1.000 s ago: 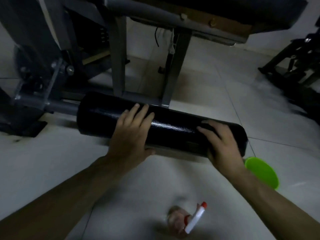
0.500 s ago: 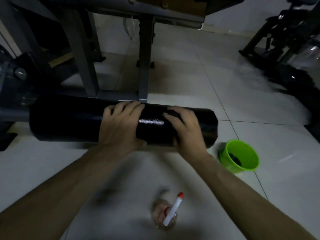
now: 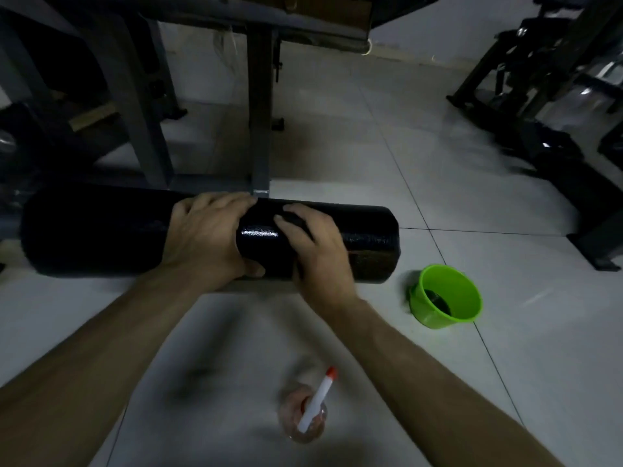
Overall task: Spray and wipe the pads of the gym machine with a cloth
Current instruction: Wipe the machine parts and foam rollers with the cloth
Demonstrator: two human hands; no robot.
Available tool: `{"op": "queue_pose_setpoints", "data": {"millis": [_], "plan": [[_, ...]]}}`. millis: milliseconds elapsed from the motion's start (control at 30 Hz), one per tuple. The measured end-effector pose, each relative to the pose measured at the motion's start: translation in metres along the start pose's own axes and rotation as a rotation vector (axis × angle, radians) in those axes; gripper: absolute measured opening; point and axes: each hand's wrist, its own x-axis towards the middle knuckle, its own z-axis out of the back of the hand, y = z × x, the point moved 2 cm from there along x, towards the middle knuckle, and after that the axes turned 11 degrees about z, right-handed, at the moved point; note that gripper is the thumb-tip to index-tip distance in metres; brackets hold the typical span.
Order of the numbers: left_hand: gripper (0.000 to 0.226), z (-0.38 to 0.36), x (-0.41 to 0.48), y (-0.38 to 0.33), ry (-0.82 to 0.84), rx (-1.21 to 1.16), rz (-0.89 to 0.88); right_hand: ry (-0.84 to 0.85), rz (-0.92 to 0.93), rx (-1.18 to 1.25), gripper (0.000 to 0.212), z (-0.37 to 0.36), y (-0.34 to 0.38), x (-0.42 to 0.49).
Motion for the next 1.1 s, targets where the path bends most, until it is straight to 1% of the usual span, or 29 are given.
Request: {"op": "queue_pose_setpoints", "data": {"millis": [67, 200, 300, 367, 400, 500, 567, 633, 667, 700, 800, 867, 967, 1000, 1033, 1100], "plan": [[0.124, 0.002, 0.002, 0.000, 0.021, -0.008, 0.002, 0.007, -0.015, -0.045, 0.051, 0.024, -0.025, -0.020], [0.124, 0.004, 0.006, -0.002, 0.030, -0.028, -0.002, -0.095, -0.175, -0.165, 0.064, 0.075, -0.069, -0.069], [0.124, 0.001, 0.003, -0.002, 0.020, -0.020, -0.024, -0.090, -0.238, -0.085, 0.074, 0.080, -0.062, -0.070], [0.127, -0.003, -0.008, 0.008, -0.040, 0.002, -0.068, -0.094, -0.288, -0.015, 0.081, 0.081, -0.056, -0.069], [0.128, -0.005, -0.015, 0.019, -0.081, 0.016, -0.087, -0.092, -0.298, -0.010, 0.081, 0.081, -0.056, -0.070], [0.123, -0.005, -0.031, 0.057, -0.203, 0.021, -0.059, -0.075, -0.311, -0.094, 0.077, 0.076, -0.055, -0.075], [0.117, -0.001, -0.037, 0.074, -0.233, 0.001, -0.014, -0.069, -0.284, -0.131, 0.080, 0.059, -0.042, -0.064], [0.114, 0.000, -0.037, 0.078, -0.238, -0.016, -0.006, -0.060, -0.232, -0.125, 0.084, 0.031, -0.018, -0.040], [0.113, -0.001, -0.035, 0.076, -0.230, -0.026, -0.008, -0.053, -0.194, -0.128, 0.083, 0.017, -0.004, -0.026], [0.112, -0.001, -0.034, 0.076, -0.226, -0.038, -0.006, -0.041, -0.141, -0.134, 0.078, 0.001, 0.012, -0.009], [0.110, -0.004, -0.034, 0.080, -0.240, -0.089, -0.011, -0.010, 0.063, -0.082, 0.052, -0.047, 0.059, 0.038], [0.109, -0.003, -0.038, 0.089, -0.267, -0.094, 0.002, 0.058, 0.163, -0.040, 0.048, -0.062, 0.074, 0.055], [0.111, 0.003, -0.046, 0.114, -0.299, -0.058, 0.063, 0.167, 0.269, -0.075, 0.046, -0.044, 0.057, 0.044], [0.112, 0.005, -0.048, 0.126, -0.304, -0.055, 0.084, 0.191, 0.278, -0.102, 0.049, -0.031, 0.045, 0.033], [0.112, 0.007, -0.050, 0.137, -0.307, -0.059, 0.104, 0.197, 0.270, -0.132, 0.053, -0.018, 0.032, 0.021], [0.108, 0.010, -0.053, 0.151, -0.313, -0.074, 0.122, 0.159, 0.195, -0.166, 0.062, 0.006, 0.009, -0.001]]}}
